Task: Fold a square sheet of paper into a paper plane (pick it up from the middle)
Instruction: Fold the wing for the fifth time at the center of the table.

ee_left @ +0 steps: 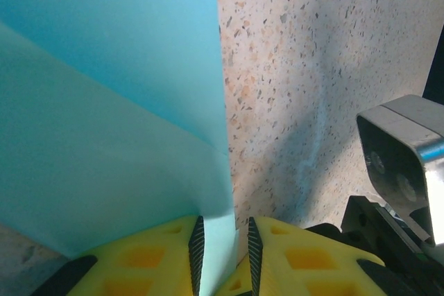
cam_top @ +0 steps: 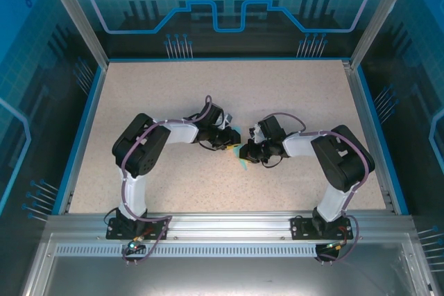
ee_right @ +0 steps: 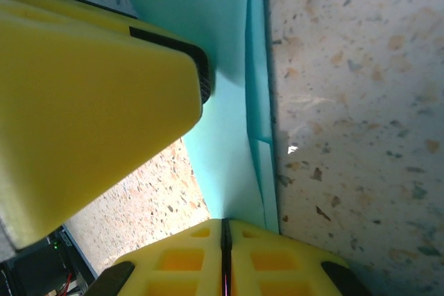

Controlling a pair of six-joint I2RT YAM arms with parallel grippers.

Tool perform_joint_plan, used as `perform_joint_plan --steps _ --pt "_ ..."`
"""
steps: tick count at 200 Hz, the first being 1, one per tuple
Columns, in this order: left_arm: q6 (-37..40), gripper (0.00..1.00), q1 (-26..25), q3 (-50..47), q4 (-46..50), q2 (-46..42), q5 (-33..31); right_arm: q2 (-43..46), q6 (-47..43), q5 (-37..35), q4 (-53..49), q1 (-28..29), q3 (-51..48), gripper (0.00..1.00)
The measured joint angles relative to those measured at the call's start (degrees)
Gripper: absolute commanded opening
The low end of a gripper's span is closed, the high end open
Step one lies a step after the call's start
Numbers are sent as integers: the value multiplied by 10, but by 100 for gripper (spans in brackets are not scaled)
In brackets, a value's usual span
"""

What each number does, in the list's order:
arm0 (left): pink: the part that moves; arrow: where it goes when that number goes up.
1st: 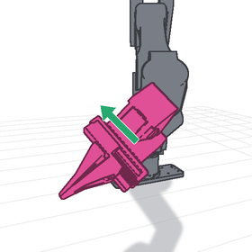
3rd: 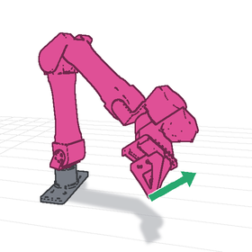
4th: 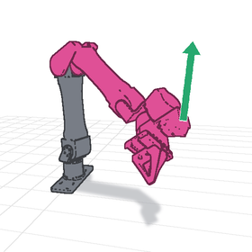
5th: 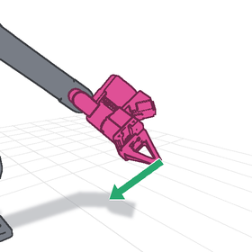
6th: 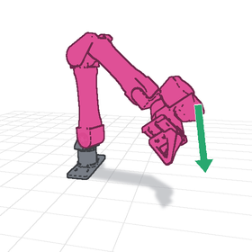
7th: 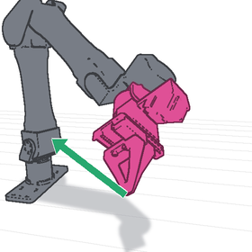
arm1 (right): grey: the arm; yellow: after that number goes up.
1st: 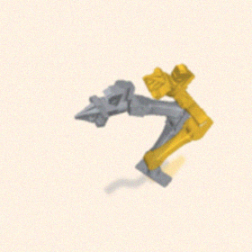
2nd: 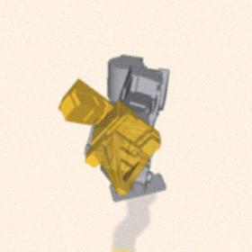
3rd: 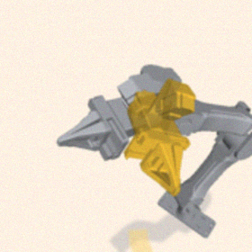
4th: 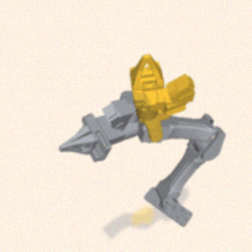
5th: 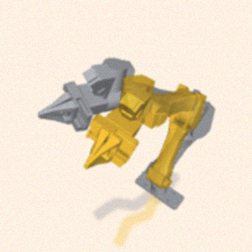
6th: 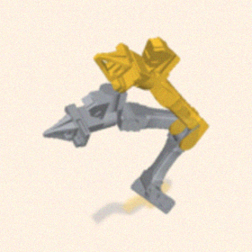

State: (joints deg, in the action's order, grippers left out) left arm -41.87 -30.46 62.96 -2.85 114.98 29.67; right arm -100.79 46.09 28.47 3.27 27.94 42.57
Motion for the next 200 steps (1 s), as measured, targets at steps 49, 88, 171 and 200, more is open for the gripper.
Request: perform_joint_plan --steps 49,88,171,200 --pt "17 28 33 6 4 2 -1 0 0 0 1 0 -1 10" --pt "27 30 56 26 20 13 1 0 0 0 1 0 -2 10" --pt "44 32 81 76 58 37 -3 0 -7 1 1 0 -2 10" --pt "45 32 90 85 61 43 -3 0 -7 1 1 0 -2 10"
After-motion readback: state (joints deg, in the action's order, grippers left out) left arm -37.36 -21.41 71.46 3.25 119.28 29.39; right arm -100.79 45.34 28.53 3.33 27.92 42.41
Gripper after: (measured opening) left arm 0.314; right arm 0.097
